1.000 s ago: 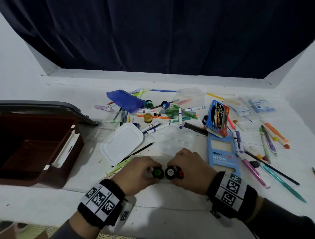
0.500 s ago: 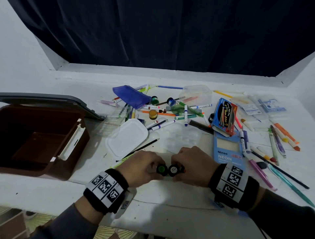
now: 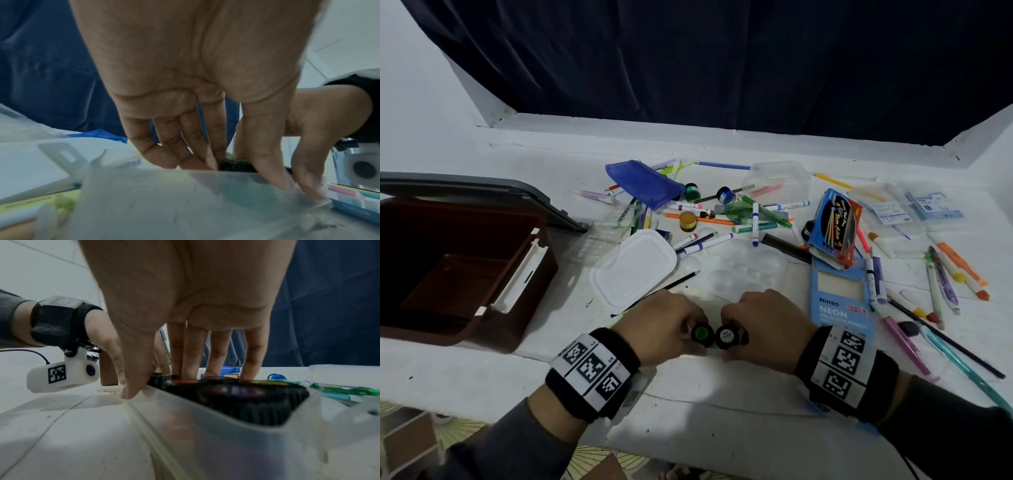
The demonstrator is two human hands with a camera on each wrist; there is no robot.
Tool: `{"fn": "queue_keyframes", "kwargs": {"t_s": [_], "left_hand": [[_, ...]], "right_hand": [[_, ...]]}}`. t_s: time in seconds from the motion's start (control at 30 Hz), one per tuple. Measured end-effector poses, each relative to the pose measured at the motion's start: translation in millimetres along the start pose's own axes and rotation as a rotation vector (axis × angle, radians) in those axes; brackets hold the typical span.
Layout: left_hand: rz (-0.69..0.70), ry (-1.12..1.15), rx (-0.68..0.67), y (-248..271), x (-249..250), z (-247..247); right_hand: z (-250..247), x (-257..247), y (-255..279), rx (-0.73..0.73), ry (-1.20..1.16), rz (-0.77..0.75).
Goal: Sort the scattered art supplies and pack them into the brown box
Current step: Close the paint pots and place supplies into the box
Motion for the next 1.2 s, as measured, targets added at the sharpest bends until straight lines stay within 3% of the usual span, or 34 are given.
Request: {"fn": "queue_keyframes", "kwargs": {"t_s": [0.17, 0.3, 0.47, 0.63, 0.8, 0.9, 1.2], "left_hand": [[-0.076, 0.189, 0.096, 6.1, -7.0, -5.3], [-0.065, 0.303, 0.331, -2.7, -8.9, -40.8], [0.024, 0.176, 0.49, -38.2, -21.6, -85.6], [0.051, 0.022, 0.393, -96.1, -39.1, -92.6], [-0.099, -0.144, 0.085, -152.4, -67.0, -68.2], [-0.091, -0.209, -0.015, -172.5, -80.1, -56.6], [-0.071, -0.058, 0.054, -186.2, -104.2, -47.9]], "right_hand": [[-14.2, 2.2, 6.8, 0.098, -0.134, 0.031], [-41.5, 21.6, 0.4, 0.278, -0.218, 0.077], [-69.9, 51.9, -23.2, 0.474, -0.257, 0.129], [-77.5, 89.8, -73.9, 0.535, -0.297, 0.18], [-65.1, 127.9, -136.5, 0.511, -0.481, 0.284], [-55.4, 143.2, -170.1, 0.429, -0.511, 0.336], [-24.7, 149.4, -242.6, 0.136, -0.075, 0.264]]}}
Point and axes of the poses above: each hand's wrist, its own y-axis away from the middle knuckle, its own z-axis out of the palm, x = y × z, the point moved 6 cm from there along -y, towards the middle knuckle, and after that the axes turned 13 degrees about x, right-handed, at the moved point
